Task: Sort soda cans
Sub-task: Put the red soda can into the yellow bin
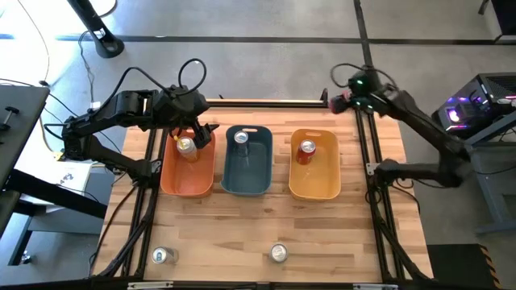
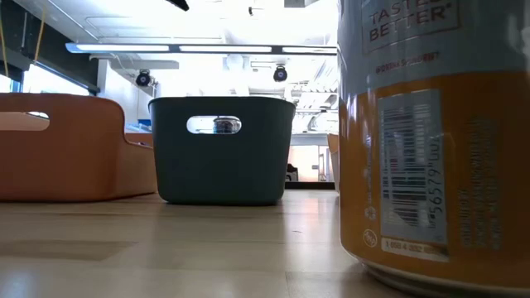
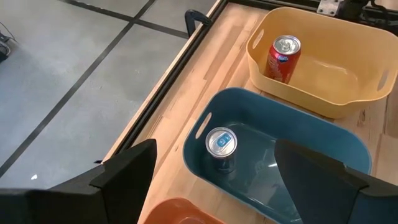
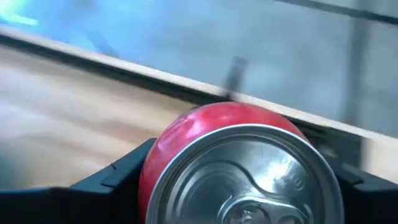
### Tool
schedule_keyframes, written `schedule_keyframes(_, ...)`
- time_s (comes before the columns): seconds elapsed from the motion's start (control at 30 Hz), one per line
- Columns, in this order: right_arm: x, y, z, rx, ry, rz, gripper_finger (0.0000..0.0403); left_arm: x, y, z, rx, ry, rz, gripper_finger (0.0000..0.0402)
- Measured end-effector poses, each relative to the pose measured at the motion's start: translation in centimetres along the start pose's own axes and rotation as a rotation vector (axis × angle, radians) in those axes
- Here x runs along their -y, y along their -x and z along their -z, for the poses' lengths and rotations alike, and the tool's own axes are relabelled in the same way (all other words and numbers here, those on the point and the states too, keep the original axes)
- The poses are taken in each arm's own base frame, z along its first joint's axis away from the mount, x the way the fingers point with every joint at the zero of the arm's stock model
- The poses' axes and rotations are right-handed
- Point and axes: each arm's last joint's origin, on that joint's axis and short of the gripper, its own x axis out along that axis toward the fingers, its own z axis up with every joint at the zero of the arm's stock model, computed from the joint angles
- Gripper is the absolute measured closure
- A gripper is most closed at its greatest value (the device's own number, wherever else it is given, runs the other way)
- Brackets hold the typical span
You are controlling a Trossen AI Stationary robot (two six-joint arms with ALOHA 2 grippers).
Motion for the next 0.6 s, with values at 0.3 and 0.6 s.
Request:
schedule_keyframes(0.3, -2.9, 6.7, 5.4, -0.164, 0.009, -0.299, 0.0117, 0.1, 0.0, -0.3, 0.032, 0.013, 0.005, 0.008)
schedule_keyframes(0.6, -7.6, 5.0, 7.8, -0.287, 0.152, -0.177, 0.0117, 0.1, 0.0, -0.9, 0.084, 0.036, 0.012, 0.008)
